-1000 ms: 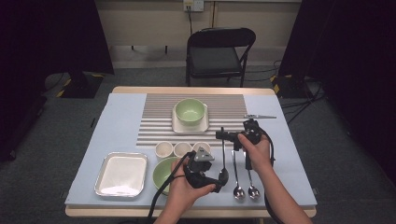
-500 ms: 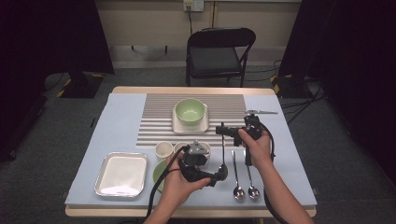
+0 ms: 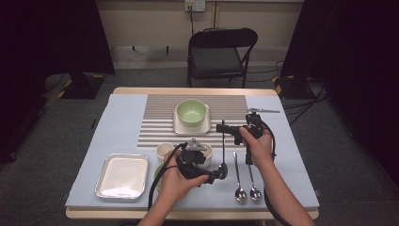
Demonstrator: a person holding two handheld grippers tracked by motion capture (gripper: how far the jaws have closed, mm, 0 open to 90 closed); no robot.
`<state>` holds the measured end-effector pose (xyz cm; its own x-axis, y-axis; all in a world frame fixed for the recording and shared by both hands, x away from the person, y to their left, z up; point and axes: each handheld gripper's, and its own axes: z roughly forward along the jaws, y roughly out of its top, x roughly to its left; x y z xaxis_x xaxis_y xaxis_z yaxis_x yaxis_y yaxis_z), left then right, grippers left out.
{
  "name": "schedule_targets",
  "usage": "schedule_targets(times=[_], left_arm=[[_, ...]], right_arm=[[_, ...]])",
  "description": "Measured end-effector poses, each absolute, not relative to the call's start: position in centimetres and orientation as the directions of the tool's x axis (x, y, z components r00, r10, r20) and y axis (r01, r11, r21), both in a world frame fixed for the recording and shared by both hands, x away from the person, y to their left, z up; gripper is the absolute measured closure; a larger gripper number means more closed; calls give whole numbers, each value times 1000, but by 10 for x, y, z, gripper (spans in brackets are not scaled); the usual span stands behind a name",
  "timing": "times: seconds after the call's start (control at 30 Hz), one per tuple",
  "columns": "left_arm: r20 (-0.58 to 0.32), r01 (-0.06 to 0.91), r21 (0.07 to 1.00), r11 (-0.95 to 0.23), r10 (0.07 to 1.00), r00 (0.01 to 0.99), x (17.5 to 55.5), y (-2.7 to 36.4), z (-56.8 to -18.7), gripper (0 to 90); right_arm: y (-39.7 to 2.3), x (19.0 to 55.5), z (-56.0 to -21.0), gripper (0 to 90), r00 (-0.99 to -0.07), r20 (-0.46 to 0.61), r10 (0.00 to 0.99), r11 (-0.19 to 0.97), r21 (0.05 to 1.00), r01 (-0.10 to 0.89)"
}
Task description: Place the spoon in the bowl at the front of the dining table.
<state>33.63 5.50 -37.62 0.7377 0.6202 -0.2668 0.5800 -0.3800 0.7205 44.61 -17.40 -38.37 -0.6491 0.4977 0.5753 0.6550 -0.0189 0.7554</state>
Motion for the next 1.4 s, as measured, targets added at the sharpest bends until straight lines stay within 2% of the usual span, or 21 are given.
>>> schedule_targets(times=[1.0, 1.4], left_arm=[[-333, 625, 708, -329, 625, 706, 353, 71, -378, 235], [-332, 632, 702, -329, 634, 698, 360, 73, -376, 237]], right_arm=[[-163, 452, -365, 899, -656, 579, 484, -42, 764, 643], [-157, 456, -360, 898, -657, 591, 467, -57, 762, 645]])
